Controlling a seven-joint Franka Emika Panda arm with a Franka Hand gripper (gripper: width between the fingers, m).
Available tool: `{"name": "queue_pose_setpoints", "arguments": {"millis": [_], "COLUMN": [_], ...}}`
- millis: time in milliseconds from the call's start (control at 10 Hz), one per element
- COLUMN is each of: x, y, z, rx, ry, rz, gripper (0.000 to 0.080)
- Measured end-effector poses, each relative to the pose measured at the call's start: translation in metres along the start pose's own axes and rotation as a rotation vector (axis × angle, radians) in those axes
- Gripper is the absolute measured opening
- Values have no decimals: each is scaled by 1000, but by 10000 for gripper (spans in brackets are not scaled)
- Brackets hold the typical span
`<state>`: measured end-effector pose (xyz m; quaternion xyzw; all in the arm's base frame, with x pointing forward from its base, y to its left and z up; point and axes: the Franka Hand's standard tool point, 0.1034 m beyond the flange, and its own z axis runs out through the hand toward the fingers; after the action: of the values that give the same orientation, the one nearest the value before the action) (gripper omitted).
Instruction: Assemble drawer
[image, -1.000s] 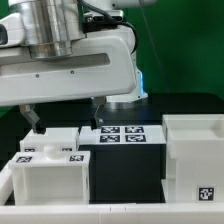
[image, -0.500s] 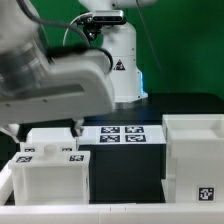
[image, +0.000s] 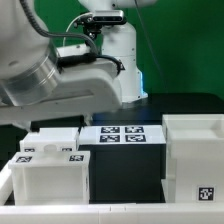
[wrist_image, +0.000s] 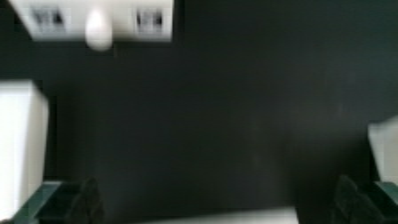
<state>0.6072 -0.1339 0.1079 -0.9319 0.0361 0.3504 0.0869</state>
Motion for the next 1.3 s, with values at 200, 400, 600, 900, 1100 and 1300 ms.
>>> {"name": "queue_pose_setpoints", "arguments": {"millis": [200, 400, 600, 900, 1100, 1300], "x": [5, 3, -4, -1, 7, 2], "y": [-1, -3, -5, -3, 2, 3], "z": [-8, -8, -5, 20, 21, 13], "rx": [-3, -5, -3, 2, -2, -2], "ry": [32, 62, 77, 34, 61, 74], "rz": [6, 3, 5, 20, 9, -12], "gripper": [649, 649, 649, 649, 649, 649]}}
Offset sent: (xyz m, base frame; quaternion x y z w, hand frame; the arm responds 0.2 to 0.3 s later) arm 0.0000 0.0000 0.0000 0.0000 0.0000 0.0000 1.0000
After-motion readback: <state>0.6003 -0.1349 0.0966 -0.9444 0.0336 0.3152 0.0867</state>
